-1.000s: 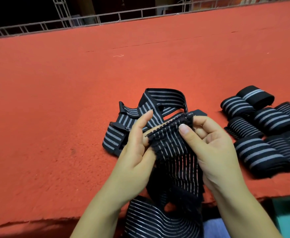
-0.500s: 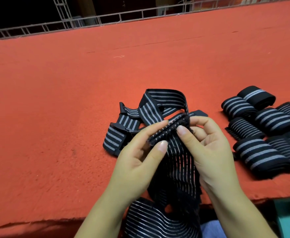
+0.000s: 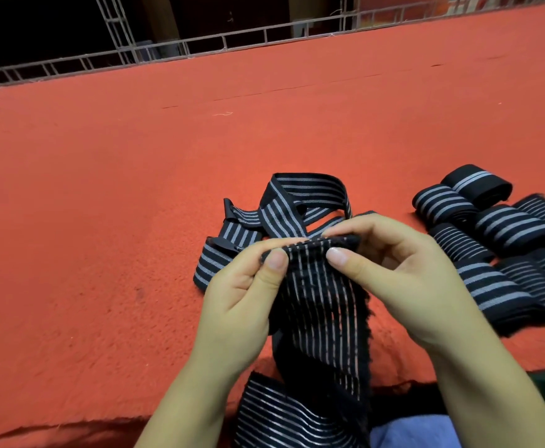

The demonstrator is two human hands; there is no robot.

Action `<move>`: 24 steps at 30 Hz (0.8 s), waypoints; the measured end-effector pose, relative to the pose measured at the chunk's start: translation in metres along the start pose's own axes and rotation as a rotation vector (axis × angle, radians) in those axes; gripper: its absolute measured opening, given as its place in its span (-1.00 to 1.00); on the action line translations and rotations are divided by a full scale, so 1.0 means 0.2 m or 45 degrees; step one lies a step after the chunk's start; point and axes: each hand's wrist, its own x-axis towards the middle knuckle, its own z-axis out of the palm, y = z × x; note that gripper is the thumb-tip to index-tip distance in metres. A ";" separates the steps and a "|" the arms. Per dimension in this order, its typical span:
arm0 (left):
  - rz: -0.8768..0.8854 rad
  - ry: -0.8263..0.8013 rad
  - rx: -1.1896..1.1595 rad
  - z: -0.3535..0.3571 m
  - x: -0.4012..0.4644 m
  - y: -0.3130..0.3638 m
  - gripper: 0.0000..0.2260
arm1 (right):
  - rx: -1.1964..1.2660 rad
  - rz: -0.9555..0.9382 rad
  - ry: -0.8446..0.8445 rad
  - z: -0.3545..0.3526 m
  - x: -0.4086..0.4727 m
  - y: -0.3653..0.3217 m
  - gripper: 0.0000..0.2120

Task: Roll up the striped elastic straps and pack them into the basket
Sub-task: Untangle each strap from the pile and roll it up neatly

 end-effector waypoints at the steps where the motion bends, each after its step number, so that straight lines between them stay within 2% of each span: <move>1: -0.001 0.011 -0.012 0.00 0.01 0.00 -0.78 | 0.059 0.001 -0.008 0.00 0.01 -0.02 -0.86; 3: -0.017 0.071 -0.047 0.02 0.04 0.01 -0.80 | 0.110 -0.036 0.029 0.00 0.02 -0.03 -0.90; 8: 0.071 0.157 -0.046 0.09 0.15 0.02 -0.90 | 0.240 -0.120 0.196 0.04 0.09 -0.04 -0.78; 13: 0.154 0.078 -0.029 0.15 0.29 0.12 -0.86 | 0.333 -0.304 0.322 0.04 0.25 -0.18 -0.77; 17: 0.253 0.132 0.073 0.18 0.44 0.24 -0.79 | 0.415 -0.438 0.419 0.03 0.45 -0.33 -0.82; 22: 0.319 0.199 0.181 0.18 0.55 0.32 -0.97 | 0.594 -0.469 0.414 0.02 0.60 -0.47 -0.86; 24: 0.325 0.203 0.152 0.19 0.55 0.35 -0.94 | 0.642 -0.422 0.445 0.02 0.63 -0.51 -0.87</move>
